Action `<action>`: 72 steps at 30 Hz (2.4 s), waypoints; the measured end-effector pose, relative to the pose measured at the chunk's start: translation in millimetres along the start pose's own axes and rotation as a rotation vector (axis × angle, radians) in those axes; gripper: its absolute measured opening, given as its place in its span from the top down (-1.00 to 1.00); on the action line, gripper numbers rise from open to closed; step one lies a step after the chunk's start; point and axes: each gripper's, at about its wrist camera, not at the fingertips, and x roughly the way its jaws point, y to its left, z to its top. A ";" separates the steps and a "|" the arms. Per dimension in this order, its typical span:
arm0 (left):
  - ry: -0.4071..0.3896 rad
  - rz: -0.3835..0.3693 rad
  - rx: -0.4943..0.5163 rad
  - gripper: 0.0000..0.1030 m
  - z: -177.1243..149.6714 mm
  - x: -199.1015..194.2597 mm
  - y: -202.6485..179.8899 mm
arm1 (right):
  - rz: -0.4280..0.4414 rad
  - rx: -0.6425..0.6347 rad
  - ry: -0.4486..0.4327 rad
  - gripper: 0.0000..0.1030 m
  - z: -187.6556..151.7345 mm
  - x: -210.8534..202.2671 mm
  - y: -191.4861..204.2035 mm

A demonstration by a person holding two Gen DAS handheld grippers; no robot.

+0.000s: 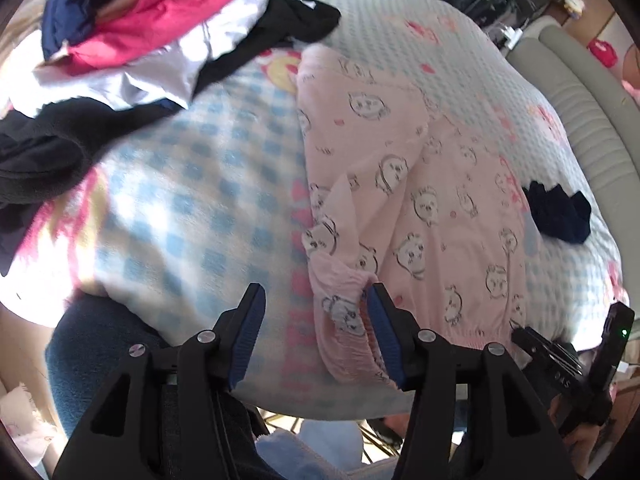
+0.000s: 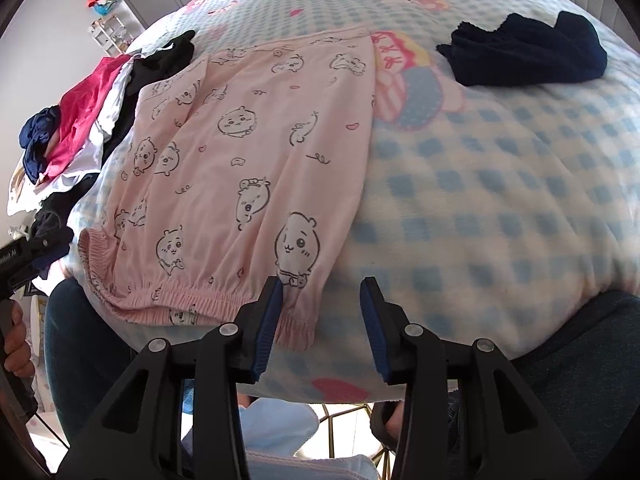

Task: Fold clothes

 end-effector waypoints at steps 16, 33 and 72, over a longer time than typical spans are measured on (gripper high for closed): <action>0.086 -0.110 -0.083 -0.30 -9.5 33.4 10.7 | 0.019 0.059 -0.017 0.04 0.1 -6.0 -13.6; 0.022 -0.028 -0.033 -0.42 6.9 9.0 -14.8 | 0.011 -0.003 0.035 0.01 -0.6 5.6 -2.7; 0.195 -0.047 -0.003 0.15 -37.4 42.1 -22.6 | 0.157 -0.061 0.089 -0.25 -2.0 38.9 15.5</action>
